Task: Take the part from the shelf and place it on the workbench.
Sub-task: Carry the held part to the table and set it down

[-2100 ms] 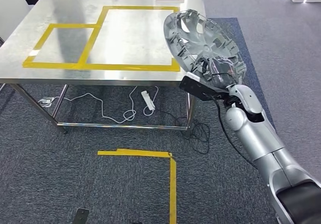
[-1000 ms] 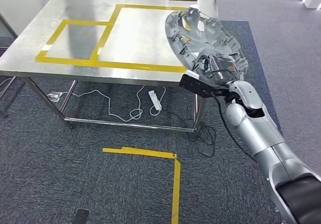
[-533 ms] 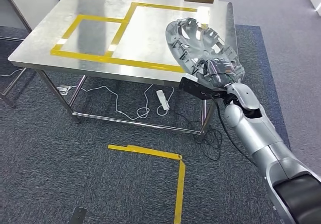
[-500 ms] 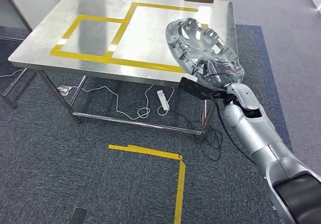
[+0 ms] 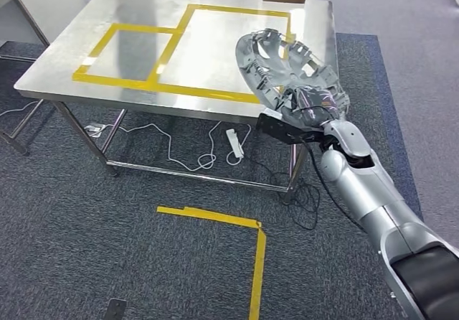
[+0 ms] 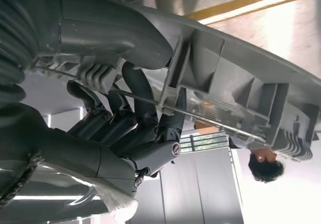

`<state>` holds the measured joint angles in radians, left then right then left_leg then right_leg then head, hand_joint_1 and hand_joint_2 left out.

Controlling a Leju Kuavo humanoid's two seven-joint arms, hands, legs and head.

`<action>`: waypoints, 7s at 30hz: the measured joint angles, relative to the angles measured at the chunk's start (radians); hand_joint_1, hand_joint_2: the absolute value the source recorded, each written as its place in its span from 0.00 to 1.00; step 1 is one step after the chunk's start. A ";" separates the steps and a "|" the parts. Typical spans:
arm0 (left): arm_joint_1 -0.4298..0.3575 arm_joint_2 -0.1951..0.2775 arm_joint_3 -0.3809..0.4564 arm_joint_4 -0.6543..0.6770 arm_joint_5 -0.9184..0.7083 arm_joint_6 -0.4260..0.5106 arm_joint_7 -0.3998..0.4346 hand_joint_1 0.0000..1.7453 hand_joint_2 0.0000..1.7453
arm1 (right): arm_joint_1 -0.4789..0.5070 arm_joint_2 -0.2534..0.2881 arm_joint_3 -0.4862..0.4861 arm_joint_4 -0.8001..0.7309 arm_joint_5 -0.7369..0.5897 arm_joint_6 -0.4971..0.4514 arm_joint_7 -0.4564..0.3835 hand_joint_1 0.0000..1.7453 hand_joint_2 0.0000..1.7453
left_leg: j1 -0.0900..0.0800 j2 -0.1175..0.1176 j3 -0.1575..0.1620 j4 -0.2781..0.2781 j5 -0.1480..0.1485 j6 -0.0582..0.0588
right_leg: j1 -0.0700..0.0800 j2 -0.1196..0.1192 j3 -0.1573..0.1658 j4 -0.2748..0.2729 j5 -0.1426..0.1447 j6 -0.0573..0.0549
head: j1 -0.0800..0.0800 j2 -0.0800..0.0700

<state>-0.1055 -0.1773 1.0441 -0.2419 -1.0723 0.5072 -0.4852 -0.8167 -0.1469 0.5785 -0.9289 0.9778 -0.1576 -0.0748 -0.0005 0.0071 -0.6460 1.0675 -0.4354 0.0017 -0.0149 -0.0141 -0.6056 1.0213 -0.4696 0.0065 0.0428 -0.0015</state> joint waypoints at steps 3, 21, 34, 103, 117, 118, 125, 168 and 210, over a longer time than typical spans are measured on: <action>-0.001 0.000 0.000 0.000 0.000 0.001 0.000 0.00 1.00 | 0.001 0.000 0.000 0.000 0.002 0.000 -0.001 1.00 1.00 | -0.005 0.000 0.014 -0.042 0.000 0.012 | 0.003 -0.009 -0.003 -0.002 0.000 0.014 | 0.001 0.000; 0.002 -0.001 0.000 0.000 -0.001 0.001 0.002 0.00 1.00 | 0.008 -0.001 0.000 0.002 0.010 -0.002 0.004 1.00 1.00 | 0.004 -0.053 -0.014 0.001 -0.018 -0.005 | -0.009 0.027 0.000 0.007 -0.006 0.008 | 0.000 0.000; 0.001 -0.001 0.000 0.000 -0.006 0.000 0.003 0.00 1.00 | 0.009 -0.001 0.000 0.002 0.017 -0.004 0.009 1.00 1.00 | -0.003 -0.011 0.006 -0.035 0.002 0.015 | 0.000 -0.007 0.003 0.004 -0.014 0.019 | -0.005 0.000; 0.002 0.000 -0.001 0.000 0.000 -0.024 -0.030 0.00 1.00 | 0.064 -0.034 -0.096 -0.073 0.028 -0.066 0.014 1.00 1.00 | 0.002 -0.018 0.027 -0.055 0.002 0.034 | -0.004 0.014 -0.140 0.270 -0.108 0.037 | -0.011 0.000; 0.002 0.000 -0.001 0.000 -0.003 -0.027 -0.030 0.00 1.00 | 0.068 -0.034 -0.095 -0.072 0.030 -0.064 0.015 1.00 1.00 | 0.004 -0.016 -0.101 0.243 -0.139 -0.015 | -0.005 0.013 -0.007 0.006 0.001 -0.004 | -0.020 0.000; 0.002 0.000 -0.001 0.000 -0.003 -0.027 -0.030 0.00 1.00 | 0.068 -0.034 -0.095 -0.072 0.030 -0.064 0.015 1.00 1.00 | 0.004 -0.016 -0.102 0.244 -0.127 -0.013 | -0.005 0.013 -0.006 0.006 0.000 -0.005 | -0.020 0.000; 0.000 0.001 -0.001 0.000 -0.004 -0.027 -0.030 0.00 1.00 | 0.067 -0.034 -0.096 -0.072 0.031 -0.064 0.014 1.00 1.00 | -0.007 -0.016 0.023 -0.037 -0.012 0.018 | 0.001 0.014 -0.007 0.002 0.001 0.013 | -0.018 0.000; 0.002 -0.001 -0.001 0.000 -0.003 -0.025 -0.030 0.00 1.00 | 0.071 -0.034 -0.097 -0.069 0.031 -0.062 0.012 1.00 1.00 | -0.002 -0.020 0.032 -0.043 -0.018 0.029 | -0.002 0.014 -0.042 0.039 0.013 0.029 | -0.020 0.000; 0.004 0.000 -0.007 0.000 -0.008 -0.027 -0.030 0.00 1.00 | 0.073 -0.040 -0.097 -0.070 0.031 -0.053 0.012 1.00 1.00 | 0.008 -0.014 -0.126 0.247 -0.108 -0.016 | -0.005 0.016 0.013 -0.003 -0.013 -0.010 | -0.025 0.000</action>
<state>-0.1011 -0.1774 1.0367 -0.2419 -1.0800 0.4803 -0.5149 -0.7439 -0.1873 0.4817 -0.9991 1.0083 -0.2111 -0.0624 0.0073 -0.0072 -0.7725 1.3142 -0.5431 -0.0143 -0.0198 0.0018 -0.5926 1.0186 -0.4824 -0.0031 0.0182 -0.0014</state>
